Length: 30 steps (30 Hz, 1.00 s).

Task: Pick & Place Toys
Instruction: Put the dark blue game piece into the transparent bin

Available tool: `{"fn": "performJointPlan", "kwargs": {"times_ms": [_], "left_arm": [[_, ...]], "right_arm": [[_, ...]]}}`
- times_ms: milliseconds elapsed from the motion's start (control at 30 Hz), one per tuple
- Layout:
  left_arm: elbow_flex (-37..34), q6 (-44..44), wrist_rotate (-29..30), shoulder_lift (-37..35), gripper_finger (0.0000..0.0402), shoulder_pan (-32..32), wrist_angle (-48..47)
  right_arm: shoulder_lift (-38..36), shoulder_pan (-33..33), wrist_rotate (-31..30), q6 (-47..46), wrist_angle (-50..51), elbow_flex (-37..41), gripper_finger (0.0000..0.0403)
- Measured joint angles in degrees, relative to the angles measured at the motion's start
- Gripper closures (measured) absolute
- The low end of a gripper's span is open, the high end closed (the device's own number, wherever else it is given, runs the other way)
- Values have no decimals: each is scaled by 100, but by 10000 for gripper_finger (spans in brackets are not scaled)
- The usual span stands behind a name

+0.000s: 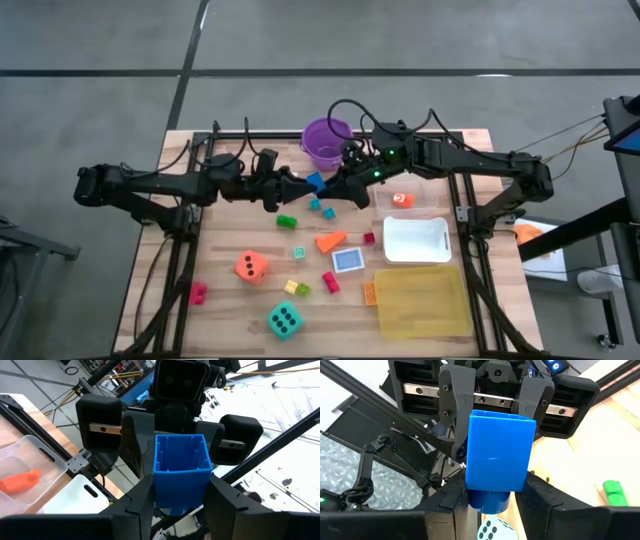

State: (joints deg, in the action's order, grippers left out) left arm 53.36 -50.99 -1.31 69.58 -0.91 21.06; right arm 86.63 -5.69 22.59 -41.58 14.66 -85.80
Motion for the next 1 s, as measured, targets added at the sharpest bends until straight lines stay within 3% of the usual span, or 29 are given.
{"fn": "performJointPlan", "kwargs": {"times_ms": [167,667,1000], "left_arm": [[0,-138,27,0,240,0,-7],[0,-505,13,0,53,-4,-240],[0,-1043,-238,-36,3,-15,-463]], "right_arm": [[0,0,-23,51,7,4,280],[2,8,44,124,9,7,280],[2,7,42,395,143,9,280]]}}
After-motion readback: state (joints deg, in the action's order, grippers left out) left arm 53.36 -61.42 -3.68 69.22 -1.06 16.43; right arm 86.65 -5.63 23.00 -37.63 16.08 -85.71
